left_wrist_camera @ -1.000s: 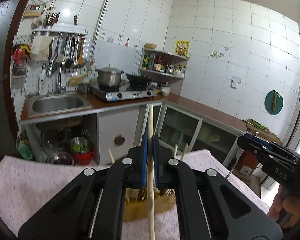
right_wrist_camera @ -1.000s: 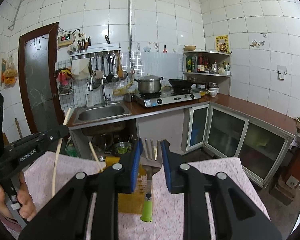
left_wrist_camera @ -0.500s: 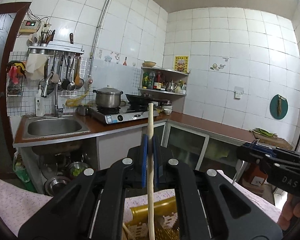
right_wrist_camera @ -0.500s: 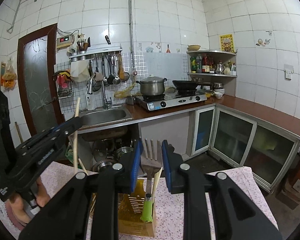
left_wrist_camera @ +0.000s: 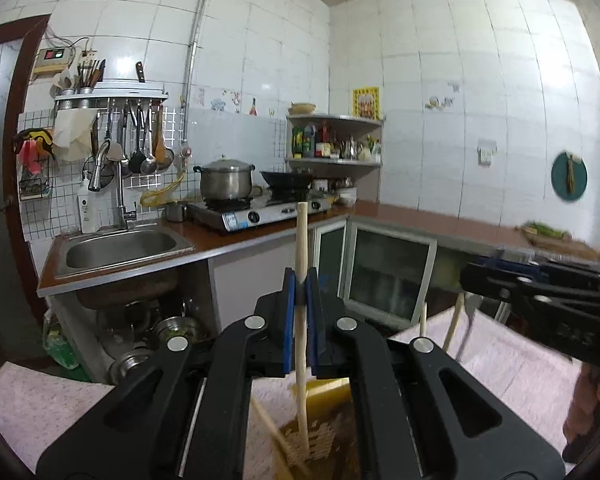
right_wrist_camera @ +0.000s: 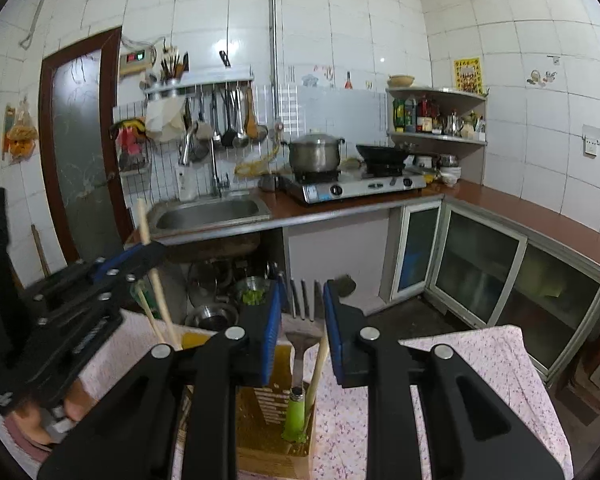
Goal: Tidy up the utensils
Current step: 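Lower the fork and chopstick into the holder and open both grippers, then move both grippers back down to the remaining utensils on the cloth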
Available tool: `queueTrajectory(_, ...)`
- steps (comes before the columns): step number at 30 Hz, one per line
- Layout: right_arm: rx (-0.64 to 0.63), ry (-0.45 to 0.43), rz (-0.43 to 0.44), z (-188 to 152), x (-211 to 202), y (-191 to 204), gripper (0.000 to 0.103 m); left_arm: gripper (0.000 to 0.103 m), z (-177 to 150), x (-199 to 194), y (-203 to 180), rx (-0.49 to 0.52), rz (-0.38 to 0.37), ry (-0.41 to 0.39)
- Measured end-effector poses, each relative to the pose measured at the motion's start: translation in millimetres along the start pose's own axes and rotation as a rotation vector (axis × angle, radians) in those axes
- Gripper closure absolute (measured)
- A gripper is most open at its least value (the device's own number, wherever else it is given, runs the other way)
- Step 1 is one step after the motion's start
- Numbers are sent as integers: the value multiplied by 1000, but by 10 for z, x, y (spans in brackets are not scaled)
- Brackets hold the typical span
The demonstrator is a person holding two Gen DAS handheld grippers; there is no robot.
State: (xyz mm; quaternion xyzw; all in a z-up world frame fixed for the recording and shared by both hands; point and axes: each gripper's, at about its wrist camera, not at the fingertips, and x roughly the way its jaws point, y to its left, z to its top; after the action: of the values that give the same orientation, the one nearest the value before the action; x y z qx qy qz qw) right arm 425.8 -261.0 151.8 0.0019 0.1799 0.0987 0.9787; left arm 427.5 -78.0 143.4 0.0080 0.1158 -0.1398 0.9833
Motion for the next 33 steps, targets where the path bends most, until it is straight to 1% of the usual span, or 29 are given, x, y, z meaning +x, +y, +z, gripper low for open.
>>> queueTrajectory(5, -8, 48, 16, -208, 165, 33, 81, 99, -224, 6, 28, 21, -1, 73)
queueTrajectory(8, -30, 63, 34, -351, 213, 73, 81, 99, -379, 81, 119, -32, -22, 148)
queueTrajectory(10, -40, 80, 31, -442, 251, 72, 81, 99, -451, 94, 156, -48, -9, 173)
queueTrajectory(11, -40, 77, 44, -479, 253, 63, 80, 99, -473, 98, 182, -55, 4, 183)
queueTrajectory(13, -37, 81, 41, -535, 242, 46, 74, 92, -511, 82, 230, -77, 14, 207)
queueTrajectory(14, -25, 82, 52, -559, 221, 24, 58, 81, -525, 51, 268, -100, 8, 222)
queueTrajectory(15, -15, 75, 61, -577, 181, 13, 43, 66, -531, 23, 282, -113, 6, 227)
queueTrajectory(16, -12, 65, 63, -591, 123, 5, 41, 58, -534, -19, 297, -123, 14, 226)
queueTrajectory(17, -15, 64, 57, -596, 84, 5, 41, 45, -527, -114, 315, -124, 34, 213)
queueTrajectory(18, -18, 66, 45, -602, 25, -2, 41, 39, -526, -178, 322, -122, 45, 204)
queueTrajectory(19, -15, 65, 34, -610, -37, -19, 41, 37, -520, -263, 334, -121, 55, 201)
queueTrajectory(20, -12, 63, 23, -629, -102, -44, 39, 32, -523, -319, 342, -124, 59, 204)
queueTrajectory(21, -9, 61, 8, -646, -157, -62, 36, 25, -532, -406, 365, -130, 63, 211)
queueTrajectory(22, -5, 58, -11, -689, -229, -88, 35, 22, -548, -492, 386, -134, 73, 212)
queueTrajectory(24, -2, 66, -44, -799, -342, -107, 32, 11, -594, -657, 417, -144, 103, 212)
queueTrajectory(26, 3, 81, -63, -947, -435, -120, 29, 6, -672, -826, 415, -142, 125, 227)
queueTrajectory(27, 9, 91, -74, -1052, -494, -124, 28, 5, -706, -887, 415, -142, 134, 232)
queueTrajectory(29, 22, 116, -86, -1245, -592, -122, 27, 5, -812, -1024, 401, -144, 155, 248)
queueTrajectory(31, 32, 134, -88, -1380, -662, -123, 26, 5, -934, -1147, 358, -141, 167, 281)
queueTrajectory(33, 42, 156, -89, -1561, -757, -106, 26, 5, -1035, -1220, 302, -141, 167, 313)
